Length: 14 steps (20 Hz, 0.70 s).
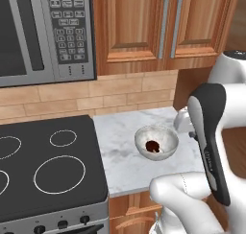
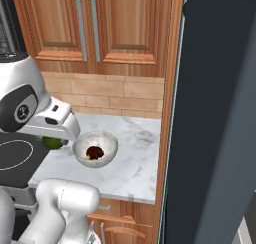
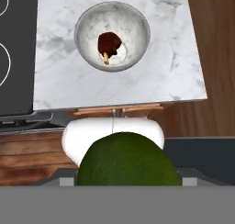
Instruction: Take the potato, steak, and lime from the freezer and place them in the bowl on the counter.
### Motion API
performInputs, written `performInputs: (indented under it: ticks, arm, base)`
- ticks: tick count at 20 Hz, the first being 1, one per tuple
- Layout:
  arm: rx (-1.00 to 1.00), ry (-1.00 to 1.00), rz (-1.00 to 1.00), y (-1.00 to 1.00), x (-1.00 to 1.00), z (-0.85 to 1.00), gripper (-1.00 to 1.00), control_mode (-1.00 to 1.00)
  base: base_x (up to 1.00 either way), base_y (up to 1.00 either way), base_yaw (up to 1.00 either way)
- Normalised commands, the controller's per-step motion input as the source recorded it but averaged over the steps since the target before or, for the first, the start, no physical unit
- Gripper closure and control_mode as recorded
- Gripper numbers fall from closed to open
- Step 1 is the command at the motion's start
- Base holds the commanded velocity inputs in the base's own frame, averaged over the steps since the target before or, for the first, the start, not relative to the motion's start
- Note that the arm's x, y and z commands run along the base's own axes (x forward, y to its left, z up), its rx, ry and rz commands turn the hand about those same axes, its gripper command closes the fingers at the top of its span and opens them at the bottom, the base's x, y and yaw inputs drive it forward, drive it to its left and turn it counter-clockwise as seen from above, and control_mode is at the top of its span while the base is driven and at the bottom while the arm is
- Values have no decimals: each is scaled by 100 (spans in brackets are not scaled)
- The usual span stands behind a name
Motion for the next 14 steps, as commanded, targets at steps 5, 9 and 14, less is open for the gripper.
performInputs:
  ticks: [5, 9, 14]
  arm:
    - [1, 0, 3, -5, 67, -62, 100, -100]
    - [2, 0, 1, -12, 62, -56, 100, -100]
    - [0, 1, 2, -8, 51, -58, 100, -100]
  base:
    - [0, 0, 0]
    - [0, 0, 0]
    - [0, 0, 0]
